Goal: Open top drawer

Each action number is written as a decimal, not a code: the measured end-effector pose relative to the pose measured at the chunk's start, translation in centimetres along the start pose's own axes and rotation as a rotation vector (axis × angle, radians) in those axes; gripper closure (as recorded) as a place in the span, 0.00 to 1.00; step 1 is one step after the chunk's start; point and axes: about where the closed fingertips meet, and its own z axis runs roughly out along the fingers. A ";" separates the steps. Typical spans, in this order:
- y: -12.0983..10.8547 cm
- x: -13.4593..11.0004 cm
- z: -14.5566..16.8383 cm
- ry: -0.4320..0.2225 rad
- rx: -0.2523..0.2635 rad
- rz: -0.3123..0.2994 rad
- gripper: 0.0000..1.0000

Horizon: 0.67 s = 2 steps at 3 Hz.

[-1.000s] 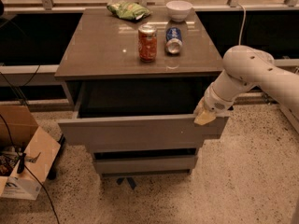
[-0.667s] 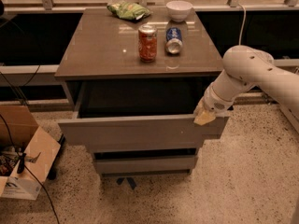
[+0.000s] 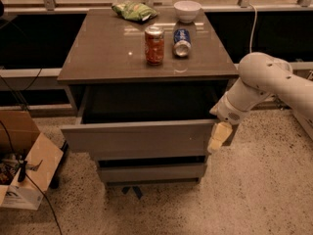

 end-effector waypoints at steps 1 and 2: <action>0.6 0.6 0.1 -0.009 -0.017 0.018 0.00; 1.0 0.6 0.7 -0.020 -0.061 0.017 0.00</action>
Offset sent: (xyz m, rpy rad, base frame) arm -0.0149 0.0011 -0.0111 0.0616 0.0942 0.0161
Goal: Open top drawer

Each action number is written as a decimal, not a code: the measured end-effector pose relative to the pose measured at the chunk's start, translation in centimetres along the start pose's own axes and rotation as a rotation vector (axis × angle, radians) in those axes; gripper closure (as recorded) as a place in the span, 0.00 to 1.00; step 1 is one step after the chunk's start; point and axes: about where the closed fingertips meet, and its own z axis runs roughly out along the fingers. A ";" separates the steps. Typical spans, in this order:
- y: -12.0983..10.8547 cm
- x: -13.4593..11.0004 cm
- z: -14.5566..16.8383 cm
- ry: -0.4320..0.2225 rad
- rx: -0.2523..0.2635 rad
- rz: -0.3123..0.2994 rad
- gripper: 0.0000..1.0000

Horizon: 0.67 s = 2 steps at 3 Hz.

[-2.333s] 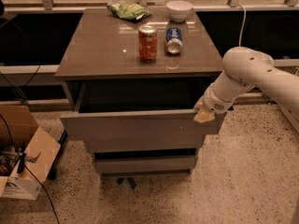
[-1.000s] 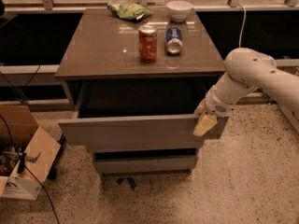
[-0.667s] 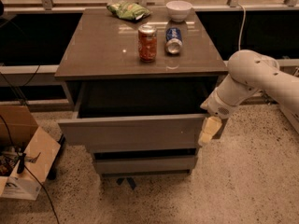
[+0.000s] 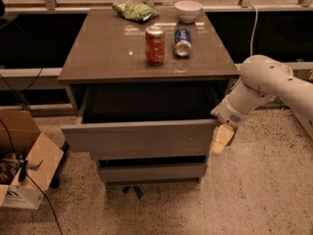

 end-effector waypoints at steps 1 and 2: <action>0.8 0.0 1.2 -0.003 -0.069 -0.006 0.18; 1.2 0.0 1.2 -0.003 -0.091 -0.006 0.42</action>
Offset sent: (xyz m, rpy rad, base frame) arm -0.0388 0.0088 -0.0177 0.0554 0.1922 0.0772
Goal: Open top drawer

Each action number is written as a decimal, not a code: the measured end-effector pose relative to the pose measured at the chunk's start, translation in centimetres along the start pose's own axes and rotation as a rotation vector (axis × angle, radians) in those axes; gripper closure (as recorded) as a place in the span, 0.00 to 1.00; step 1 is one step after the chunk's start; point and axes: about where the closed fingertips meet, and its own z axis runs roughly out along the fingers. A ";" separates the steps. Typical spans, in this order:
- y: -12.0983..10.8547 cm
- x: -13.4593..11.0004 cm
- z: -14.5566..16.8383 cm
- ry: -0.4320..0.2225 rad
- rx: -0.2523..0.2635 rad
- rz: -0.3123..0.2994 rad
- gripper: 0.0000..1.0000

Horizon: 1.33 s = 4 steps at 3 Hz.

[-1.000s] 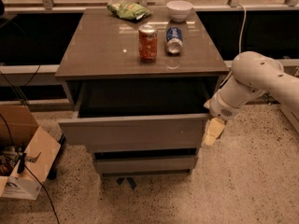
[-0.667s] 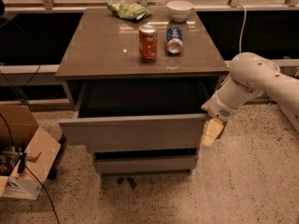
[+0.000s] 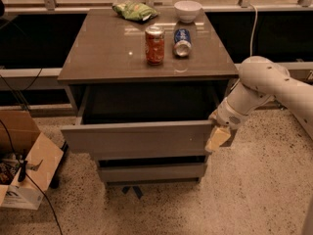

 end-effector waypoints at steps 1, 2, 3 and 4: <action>0.1 -0.2 -0.4 0.000 0.000 0.000 0.73; 0.1 -0.1 -0.4 0.000 0.000 0.000 0.96; 2.4 1.1 -2.0 0.005 0.013 0.054 1.00; 2.4 1.2 -1.9 0.005 0.013 0.055 1.00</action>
Offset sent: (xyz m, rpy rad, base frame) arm -0.0591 -0.0343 0.0386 -0.0224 0.0404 -0.1028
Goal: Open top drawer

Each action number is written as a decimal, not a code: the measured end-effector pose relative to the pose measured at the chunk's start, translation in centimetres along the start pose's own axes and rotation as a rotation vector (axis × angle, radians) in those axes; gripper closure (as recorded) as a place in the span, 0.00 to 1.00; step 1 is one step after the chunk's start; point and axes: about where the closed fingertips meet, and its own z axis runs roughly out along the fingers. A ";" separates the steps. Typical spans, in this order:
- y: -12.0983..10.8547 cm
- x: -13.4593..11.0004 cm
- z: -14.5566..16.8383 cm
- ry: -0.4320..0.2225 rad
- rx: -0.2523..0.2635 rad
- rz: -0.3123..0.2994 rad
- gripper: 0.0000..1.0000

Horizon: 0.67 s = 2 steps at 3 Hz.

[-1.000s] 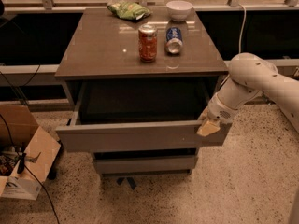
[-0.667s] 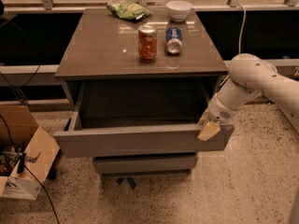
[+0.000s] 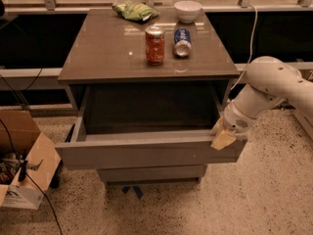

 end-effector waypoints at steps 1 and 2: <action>2.4 1.7 -0.8 -0.012 0.011 0.059 1.00; 2.4 1.6 -1.1 -0.012 0.011 0.059 0.73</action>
Offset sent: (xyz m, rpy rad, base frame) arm -0.1764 -0.0714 0.0112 0.0767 0.1055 -0.2834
